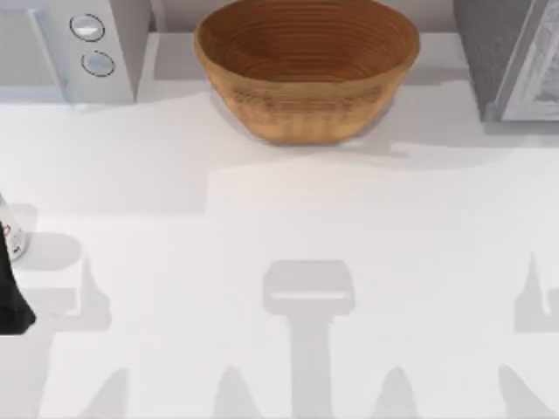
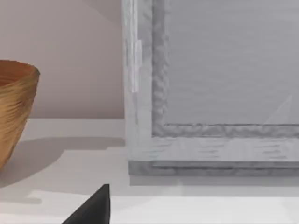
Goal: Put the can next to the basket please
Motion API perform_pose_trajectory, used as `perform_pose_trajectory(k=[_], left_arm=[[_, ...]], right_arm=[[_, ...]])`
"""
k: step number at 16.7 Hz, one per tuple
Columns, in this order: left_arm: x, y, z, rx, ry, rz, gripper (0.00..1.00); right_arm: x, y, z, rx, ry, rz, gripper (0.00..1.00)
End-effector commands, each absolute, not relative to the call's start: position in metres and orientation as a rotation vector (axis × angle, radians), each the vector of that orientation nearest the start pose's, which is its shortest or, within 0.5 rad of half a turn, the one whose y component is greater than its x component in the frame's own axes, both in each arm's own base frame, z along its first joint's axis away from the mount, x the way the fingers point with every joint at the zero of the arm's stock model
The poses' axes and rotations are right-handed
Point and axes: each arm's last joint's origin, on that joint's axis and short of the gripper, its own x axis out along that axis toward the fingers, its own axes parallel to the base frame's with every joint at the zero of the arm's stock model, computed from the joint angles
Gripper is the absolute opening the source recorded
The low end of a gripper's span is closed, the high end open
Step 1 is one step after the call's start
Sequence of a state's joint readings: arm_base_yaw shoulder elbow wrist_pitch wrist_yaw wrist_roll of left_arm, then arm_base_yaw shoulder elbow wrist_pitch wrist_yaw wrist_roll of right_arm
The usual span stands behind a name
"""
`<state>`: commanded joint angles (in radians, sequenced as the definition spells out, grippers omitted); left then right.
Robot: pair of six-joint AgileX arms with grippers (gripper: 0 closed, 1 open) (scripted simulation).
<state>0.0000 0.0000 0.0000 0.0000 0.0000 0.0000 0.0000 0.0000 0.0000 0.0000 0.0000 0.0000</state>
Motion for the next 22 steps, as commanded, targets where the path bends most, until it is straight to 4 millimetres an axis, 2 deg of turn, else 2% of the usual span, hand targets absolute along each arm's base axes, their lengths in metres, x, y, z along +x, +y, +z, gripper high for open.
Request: perform_pose_trajectory(k=[3,6,11,16,22], left_arm=[[0.106,-0.001,0.161,0.007,0.007,-0.002,1.0],[0.108,-0.002,0.173,0.066,0.08,-0.017,1.0],[0.129,-0.002,0.203,0.256,0.385,-0.067,1.0],[0.179,0.002,0.22,0.461,0.853,-0.209,1.0],[0.265,0.015,0.22,0.59,1.325,-0.462,1.0]], right_arm=[[0.106,-0.001,0.16,0.0,0.0,0.0,1.0],[0.106,-0.001,0.16,0.0,0.0,0.0,1.0],[0.106,-0.001,0.16,0.0,0.0,0.0,1.0],[0.106,-0.001,0.16,0.0,0.0,0.0,1.0],[0.106,-0.001,0.16,0.0,0.0,0.0,1.0]])
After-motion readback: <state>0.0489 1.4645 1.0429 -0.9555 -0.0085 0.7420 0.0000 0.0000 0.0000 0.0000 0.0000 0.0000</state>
